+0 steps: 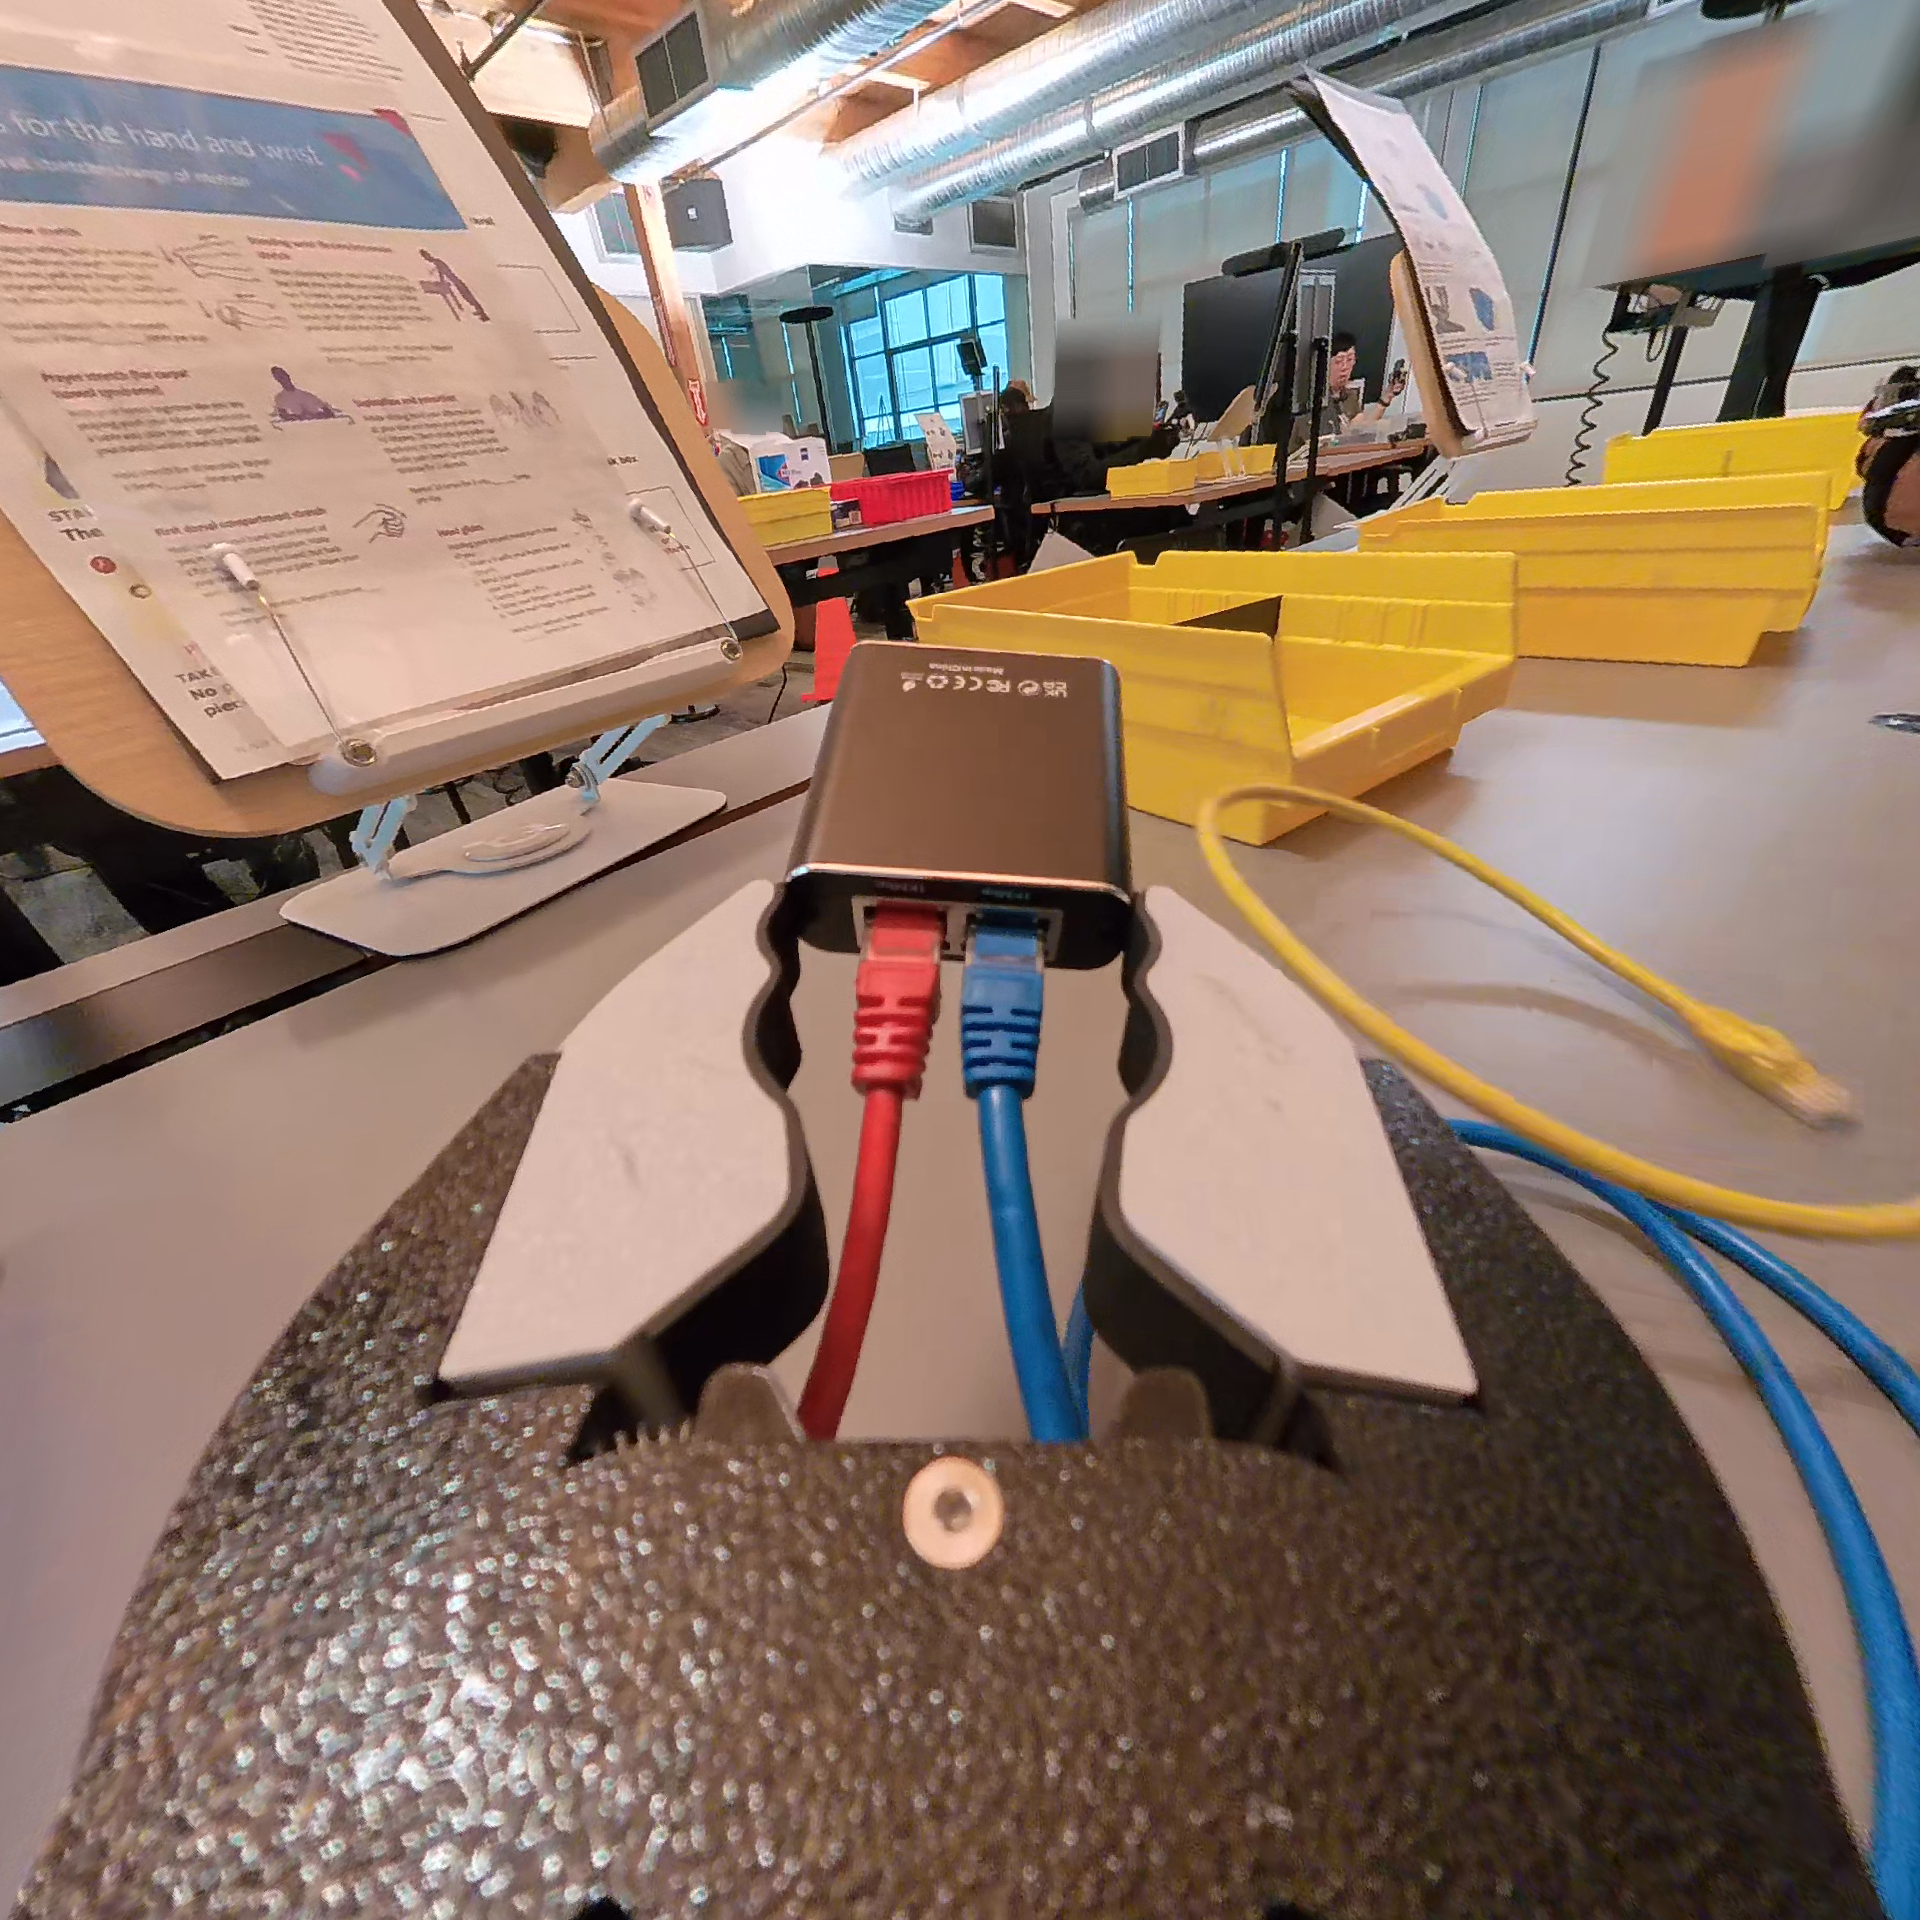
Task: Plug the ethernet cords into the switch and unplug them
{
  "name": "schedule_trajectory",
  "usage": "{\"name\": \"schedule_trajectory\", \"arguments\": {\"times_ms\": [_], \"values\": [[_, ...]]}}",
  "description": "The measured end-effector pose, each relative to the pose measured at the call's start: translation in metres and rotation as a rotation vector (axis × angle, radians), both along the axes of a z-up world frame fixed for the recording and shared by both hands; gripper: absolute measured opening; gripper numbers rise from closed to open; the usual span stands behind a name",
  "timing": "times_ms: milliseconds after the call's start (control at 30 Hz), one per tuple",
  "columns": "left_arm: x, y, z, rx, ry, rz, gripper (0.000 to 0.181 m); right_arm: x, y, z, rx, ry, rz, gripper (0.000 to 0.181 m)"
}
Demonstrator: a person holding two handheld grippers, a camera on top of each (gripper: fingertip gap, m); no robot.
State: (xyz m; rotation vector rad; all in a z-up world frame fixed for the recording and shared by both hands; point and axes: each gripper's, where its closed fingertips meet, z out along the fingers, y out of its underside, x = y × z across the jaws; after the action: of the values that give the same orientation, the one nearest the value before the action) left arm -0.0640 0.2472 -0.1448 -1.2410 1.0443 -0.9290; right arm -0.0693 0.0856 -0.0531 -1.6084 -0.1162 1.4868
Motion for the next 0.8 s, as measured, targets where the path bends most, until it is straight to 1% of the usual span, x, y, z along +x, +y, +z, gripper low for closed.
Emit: {"name": "schedule_trajectory", "arguments": {"times_ms": [67, 100, 167, 233, 333, 367, 400, 467, 500, 567, 600, 633, 667, 733, 800], "values": [[0.0, 0.0, 0.0, 0.0, -0.001, -0.002, 0.059, 0.015, 0.005, 0.014, 0.039, 0.017, -0.058, 0.012], [0.0, 0.0, 0.0, 0.001, 0.0, 0.0, 0.059, 0.021, 0.006, 0.022, 0.054, 0.003, -0.066, 0.012], [0.0, 0.0, 0.001, 0.002, -0.003, 0.001, 0.059, 0.032, 0.008, 0.032, 0.078, -0.108, -0.095, 0.012], [0.0, 0.001, 0.0, -0.002, 0.0, 0.001, 0.059, 0.048, 0.008, 0.05, 0.101, -0.199, -0.116, 0.012], [0.0, 0.001, -0.001, 0.0, 0.006, 0.002, 0.059, 0.084, 0.009, 0.085, 0.143, -0.349, -0.186, 0.011], [0.0, 0.001, -0.001, 0.0, 0.007, 0.002, 0.059, 0.097, 0.01, 0.093, 0.15, -0.425, -0.214, 0.011], [0.0, 0.001, -0.001, 0.001, 0.007, 0.002, 0.059, 0.115, 0.013, 0.098, 0.152, -0.535, -0.27, 0.011], [0.0, 0.001, -0.001, -0.001, 0.004, 0.002, 0.059, 0.151, 0.02, 0.101, 0.138, -0.773, -0.359, 0.012], [0.0, 0.001, -0.001, -0.001, 0.004, 0.002, 0.059, 0.164, 0.023, 0.105, 0.144, -0.833, -0.37, 0.012], [0.0, 0.001, -0.001, 0.0, 0.006, 0.0, 0.059, 0.187, 0.034, 0.112, 0.14, -0.894, -0.391, 0.012], [0.001, 0.0, -0.001, 0.001, 0.007, -0.002, 0.059, 0.195, 0.041, 0.115, 0.163, -0.927, -0.372, 0.011], [0.001, 0.0, -0.001, 0.003, 0.009, -0.002, 0.059, 0.206, 0.049, 0.115, 0.176, -0.98, -0.372, 0.005], [0.001, 0.0, -0.002, 0.005, 0.011, -0.003, 0.059, 0.219, 0.059, 0.112, 0.158, -1.024, -0.393, 0.005], [0.001, 0.0, -0.002, 0.005, 0.01, -0.001, 0.059, 0.234, 0.076, 0.105, 0.159, -1.061, -0.371, 0.007], [0.0, 0.001, -0.002, 0.002, 0.008, -0.001, 0.059, 0.253, 0.093, 0.09, 0.126, -1.087, -0.388, 0.01]]}}
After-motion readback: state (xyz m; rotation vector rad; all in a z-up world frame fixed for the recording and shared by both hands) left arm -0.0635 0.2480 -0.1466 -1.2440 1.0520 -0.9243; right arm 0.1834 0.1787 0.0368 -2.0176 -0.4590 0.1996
